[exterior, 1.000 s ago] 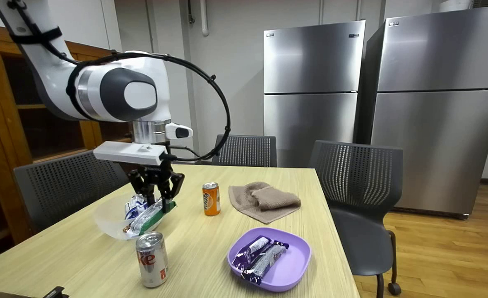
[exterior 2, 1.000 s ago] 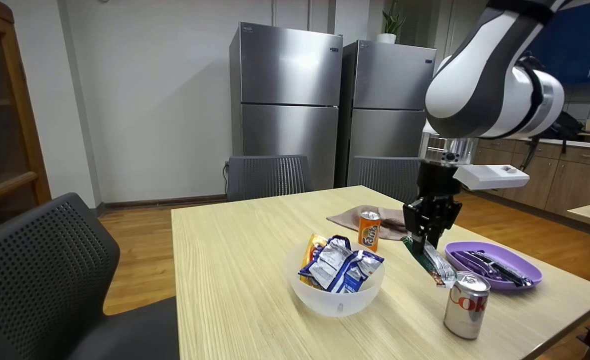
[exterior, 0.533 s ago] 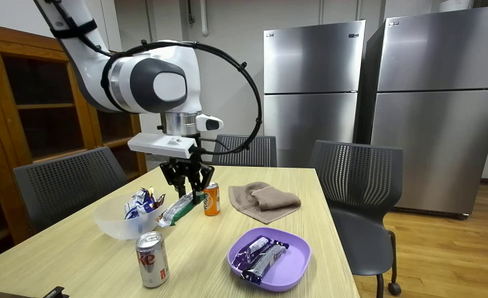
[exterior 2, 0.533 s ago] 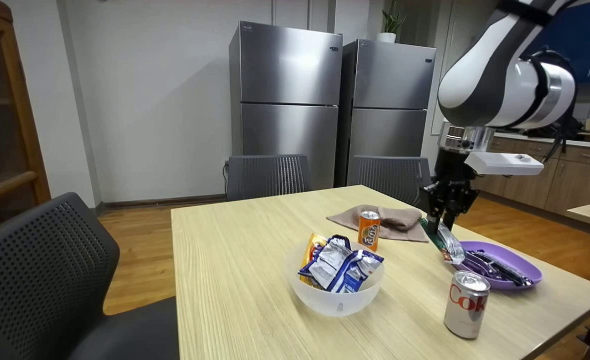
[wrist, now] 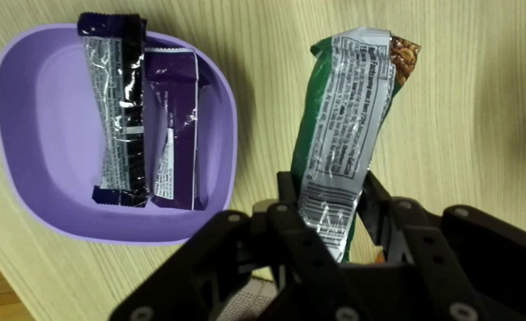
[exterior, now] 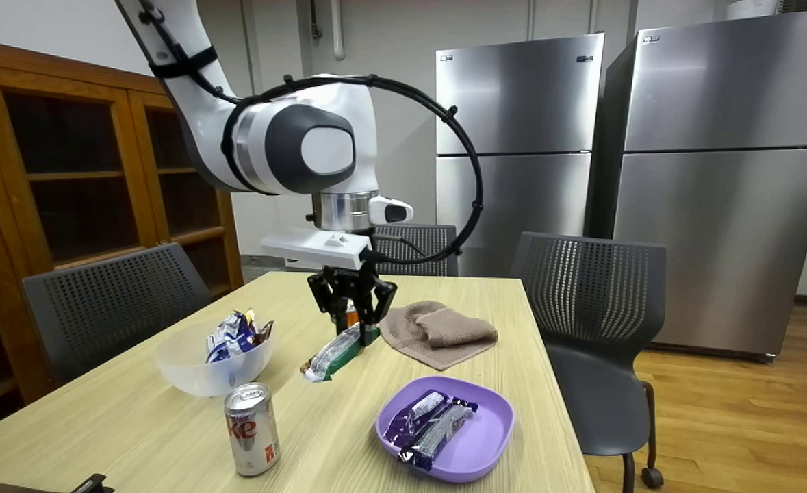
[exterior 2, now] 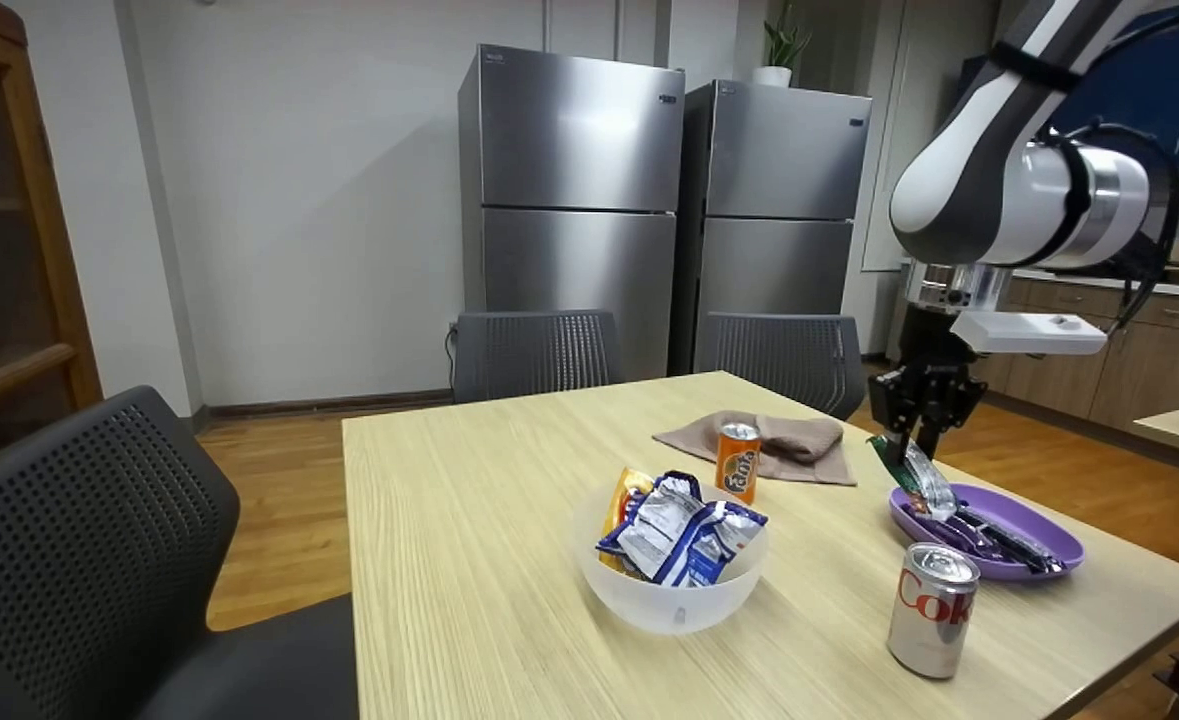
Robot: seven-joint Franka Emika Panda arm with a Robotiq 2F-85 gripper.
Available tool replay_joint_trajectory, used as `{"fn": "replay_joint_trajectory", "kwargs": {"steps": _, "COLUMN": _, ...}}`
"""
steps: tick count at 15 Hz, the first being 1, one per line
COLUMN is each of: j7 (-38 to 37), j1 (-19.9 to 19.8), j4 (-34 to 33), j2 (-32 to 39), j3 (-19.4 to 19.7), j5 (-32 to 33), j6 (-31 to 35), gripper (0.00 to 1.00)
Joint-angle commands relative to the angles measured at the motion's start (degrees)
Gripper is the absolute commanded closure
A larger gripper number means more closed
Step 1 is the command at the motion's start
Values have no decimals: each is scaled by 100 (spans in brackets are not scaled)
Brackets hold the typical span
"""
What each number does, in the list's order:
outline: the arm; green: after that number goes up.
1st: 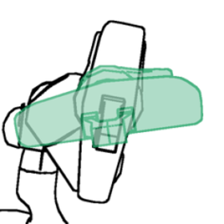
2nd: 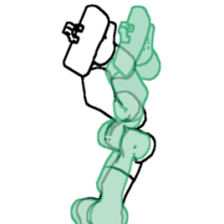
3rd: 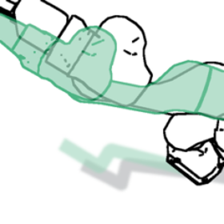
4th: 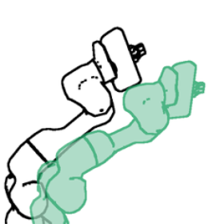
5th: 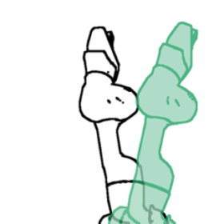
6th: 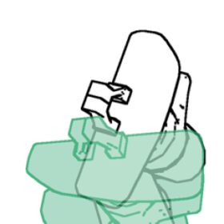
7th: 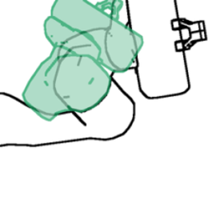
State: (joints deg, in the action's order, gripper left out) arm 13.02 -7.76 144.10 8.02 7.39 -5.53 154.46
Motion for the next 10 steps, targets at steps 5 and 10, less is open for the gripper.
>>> {"fn": "replay_joint_trajectory", "kwargs": {"steps": 5, "j7": 57, "j1": -350, "j4": -757, "j2": 907, "j3": 223, "j5": 463, "j6": -143, "gripper": 87}}
{"fn": "replay_joint_trajectory", "kwargs": {"steps": 10, "j7": 45, "j1": -520, "j4": -1161, "j2": 1405, "j3": 389, "j5": 765, "j6": -216, "gripper": 87}}
